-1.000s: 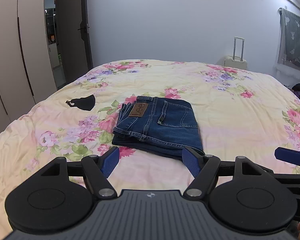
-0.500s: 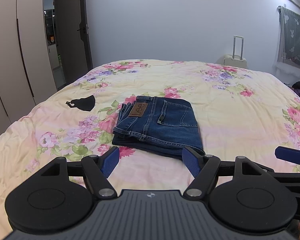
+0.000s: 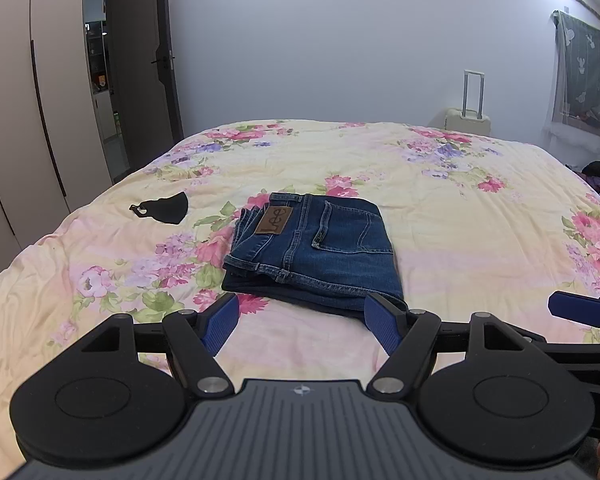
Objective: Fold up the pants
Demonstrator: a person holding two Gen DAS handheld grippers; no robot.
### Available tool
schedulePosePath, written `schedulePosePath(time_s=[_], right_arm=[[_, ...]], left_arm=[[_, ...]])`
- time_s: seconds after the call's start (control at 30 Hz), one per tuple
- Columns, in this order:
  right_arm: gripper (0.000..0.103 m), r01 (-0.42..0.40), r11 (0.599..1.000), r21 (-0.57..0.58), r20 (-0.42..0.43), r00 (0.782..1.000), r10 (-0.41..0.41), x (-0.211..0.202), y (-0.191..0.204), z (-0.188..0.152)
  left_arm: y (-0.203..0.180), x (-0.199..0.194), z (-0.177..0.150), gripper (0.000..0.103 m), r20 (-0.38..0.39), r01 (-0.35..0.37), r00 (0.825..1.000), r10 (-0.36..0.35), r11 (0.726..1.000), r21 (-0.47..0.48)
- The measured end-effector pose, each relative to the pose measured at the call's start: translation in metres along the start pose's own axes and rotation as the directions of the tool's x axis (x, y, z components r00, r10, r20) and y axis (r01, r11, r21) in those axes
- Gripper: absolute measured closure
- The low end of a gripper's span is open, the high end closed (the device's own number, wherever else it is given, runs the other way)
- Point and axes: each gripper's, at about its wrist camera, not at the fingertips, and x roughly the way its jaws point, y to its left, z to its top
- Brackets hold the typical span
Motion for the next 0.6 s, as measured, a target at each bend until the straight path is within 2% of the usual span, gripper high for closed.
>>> schedulePosePath(time_s=[0.6], right_arm=[[0.022, 0.001, 1.0, 0.004, 0.004, 1.0, -0.001, -0.0028, -0.0008, 0.0003]], left_arm=[[-0.0008, -0.0004, 0.0001, 0.019, -0.001, 0.0, 1.0, 0.0, 1.0, 0.001]])
